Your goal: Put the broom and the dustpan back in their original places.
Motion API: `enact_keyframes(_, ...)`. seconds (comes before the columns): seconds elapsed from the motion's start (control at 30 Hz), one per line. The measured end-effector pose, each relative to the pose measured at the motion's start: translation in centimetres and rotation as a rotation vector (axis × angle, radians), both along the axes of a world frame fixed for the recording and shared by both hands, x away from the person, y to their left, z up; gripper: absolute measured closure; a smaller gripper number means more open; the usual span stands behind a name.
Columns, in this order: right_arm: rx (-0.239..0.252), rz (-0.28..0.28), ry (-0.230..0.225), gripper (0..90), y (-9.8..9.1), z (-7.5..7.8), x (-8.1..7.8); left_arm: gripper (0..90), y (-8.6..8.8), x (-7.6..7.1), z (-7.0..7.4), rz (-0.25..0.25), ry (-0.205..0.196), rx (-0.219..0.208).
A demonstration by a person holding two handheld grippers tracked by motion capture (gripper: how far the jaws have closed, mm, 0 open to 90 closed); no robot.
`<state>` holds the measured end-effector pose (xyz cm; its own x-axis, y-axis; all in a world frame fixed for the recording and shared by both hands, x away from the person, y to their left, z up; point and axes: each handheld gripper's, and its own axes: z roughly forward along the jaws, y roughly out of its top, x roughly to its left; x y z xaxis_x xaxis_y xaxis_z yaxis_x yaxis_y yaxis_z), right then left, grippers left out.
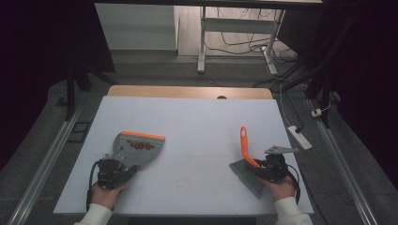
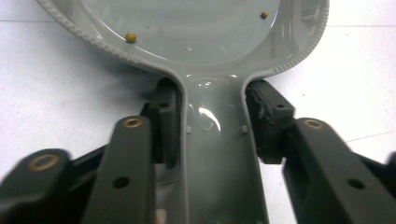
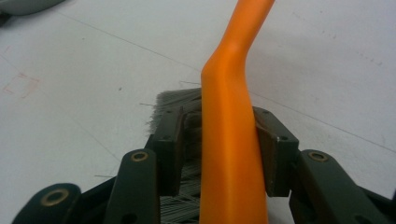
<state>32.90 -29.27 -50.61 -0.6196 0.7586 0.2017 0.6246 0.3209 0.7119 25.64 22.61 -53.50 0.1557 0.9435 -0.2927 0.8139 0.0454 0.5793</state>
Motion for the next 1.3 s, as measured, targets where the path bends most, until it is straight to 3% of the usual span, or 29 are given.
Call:
enact_keyframes(0.43, -0.040, -0.024, 0.019, 50.3, -0.1, -0.3, 0.4, 45.5, -0.2, -0.4, 0.2, -0.019, -0.007, 0.000)
enact_keyframes(0.53, -0.051, -0.035, 0.021, 48.3, -0.1, -0.4, 0.5, 43.1, 0.0, -0.6, 0.6, -0.016, -0.024, 0.004)
enact_keyframes(0.6, -0.083, -0.056, 0.004, 48.5, -0.1, -0.3, 0.4, 41.6, 0.3, -0.9, 0.9, -0.011, -0.047, 0.009)
enact_keyframes(0.73, -0.072, -0.060, -0.004, 48.2, -0.2, -0.1, 0.3, 40.4, 0.8, -1.4, 1.2, -0.032, -0.070, 0.017)
enact_keyframes(0.87, -0.075, -0.065, -0.039, 48.1, -0.1, 0.2, 0.0, 39.9, 0.9, -1.9, 1.7, -0.036, -0.101, 0.025)
enact_keyframes(1.07, -0.069, -0.043, -0.093, 48.6, 0.0, 1.0, -0.6, 39.0, 0.4, -2.2, 2.5, -0.100, -0.148, 0.054)
enact_keyframes(1.3, -0.067, 0.046, -0.131, 49.7, 1.0, 1.4, -1.3, 39.4, -0.1, -1.8, 2.7, -0.203, -0.192, 0.051)
